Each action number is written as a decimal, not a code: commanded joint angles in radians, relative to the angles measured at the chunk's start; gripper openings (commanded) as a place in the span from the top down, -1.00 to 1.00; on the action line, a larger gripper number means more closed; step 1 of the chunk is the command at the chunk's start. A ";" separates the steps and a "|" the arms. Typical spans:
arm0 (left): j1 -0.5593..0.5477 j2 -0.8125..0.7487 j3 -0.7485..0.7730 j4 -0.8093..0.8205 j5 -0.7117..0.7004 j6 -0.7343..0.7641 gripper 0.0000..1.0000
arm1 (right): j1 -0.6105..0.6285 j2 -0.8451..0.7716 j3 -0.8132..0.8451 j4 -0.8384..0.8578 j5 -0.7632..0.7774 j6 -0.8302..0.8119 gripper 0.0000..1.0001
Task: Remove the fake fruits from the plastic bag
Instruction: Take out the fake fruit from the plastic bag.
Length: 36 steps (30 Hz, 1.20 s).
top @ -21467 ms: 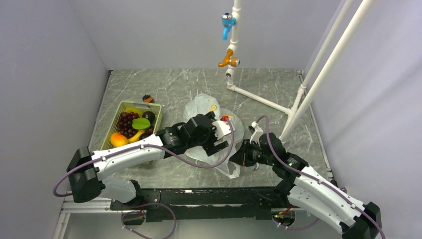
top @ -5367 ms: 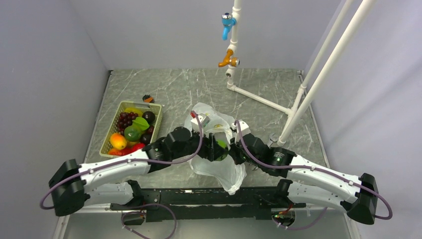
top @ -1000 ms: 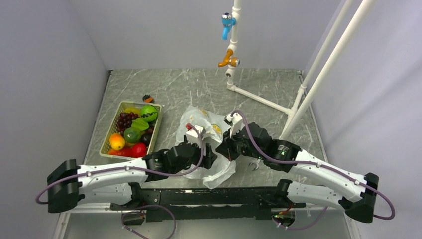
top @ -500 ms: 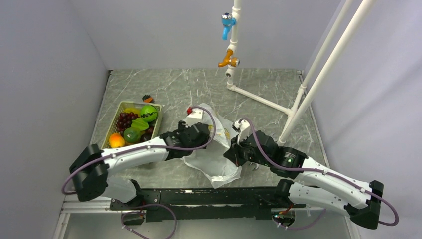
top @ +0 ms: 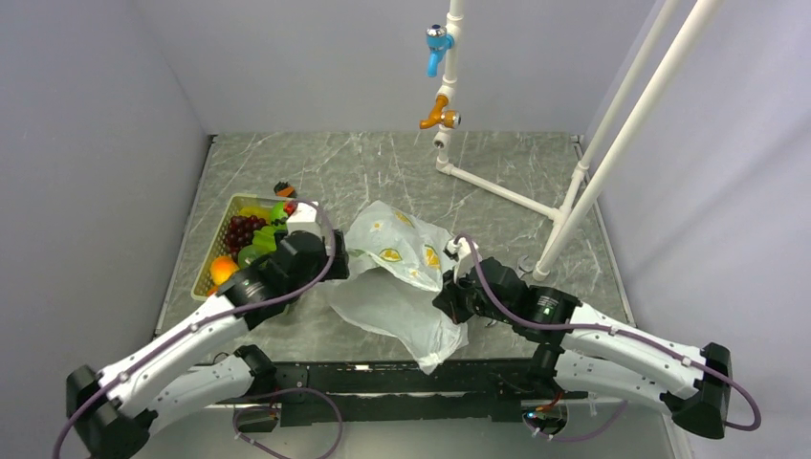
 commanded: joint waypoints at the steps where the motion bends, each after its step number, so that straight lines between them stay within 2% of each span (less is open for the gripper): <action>1: 0.000 -0.159 -0.028 0.133 0.357 0.037 -0.91 | 0.001 0.030 -0.007 0.063 -0.026 -0.023 1.00; 4: 0.000 -0.251 -0.044 0.183 0.521 0.010 -0.99 | 0.001 0.034 -0.004 0.069 -0.027 -0.031 1.00; 9: 0.001 -0.325 0.017 0.097 0.652 0.001 -0.99 | 0.001 0.044 0.020 0.058 -0.001 -0.050 1.00; 12: -0.007 -0.319 -0.016 0.191 0.852 0.009 -0.95 | 0.000 0.052 0.040 0.055 0.013 -0.047 1.00; 13: -0.024 -0.304 -0.032 0.217 0.871 0.012 -0.92 | 0.002 0.051 0.046 0.057 0.016 -0.041 1.00; 14: -0.059 -0.284 -0.046 0.229 0.850 0.016 -0.89 | 0.002 0.049 0.052 0.061 0.019 -0.034 1.00; 16: -0.157 -0.240 -0.064 0.223 0.715 0.038 -0.81 | 0.001 0.044 0.068 0.068 0.020 -0.015 1.00; 18: -0.252 -0.204 -0.110 0.303 0.589 0.039 -0.72 | 0.001 0.046 0.085 0.077 0.006 0.000 1.00; 21: -0.328 -0.154 -0.223 0.523 0.493 0.030 -0.57 | 0.000 0.056 0.107 0.085 -0.014 0.016 1.00; 24: -0.357 -0.065 -0.267 0.608 0.349 0.030 -0.46 | 0.003 0.070 0.126 0.078 -0.012 0.018 1.00; 27: -0.364 0.056 -0.278 0.654 0.146 -0.004 -0.57 | 0.001 0.075 0.132 0.071 -0.010 0.020 1.00; 30: -0.364 0.182 -0.236 0.619 -0.092 -0.112 -0.76 | 0.001 0.075 0.132 0.070 -0.008 0.023 1.00; 36: -0.358 0.353 -0.159 0.762 -0.221 -0.074 -0.81 | 0.001 0.071 0.126 0.073 -0.003 0.031 1.00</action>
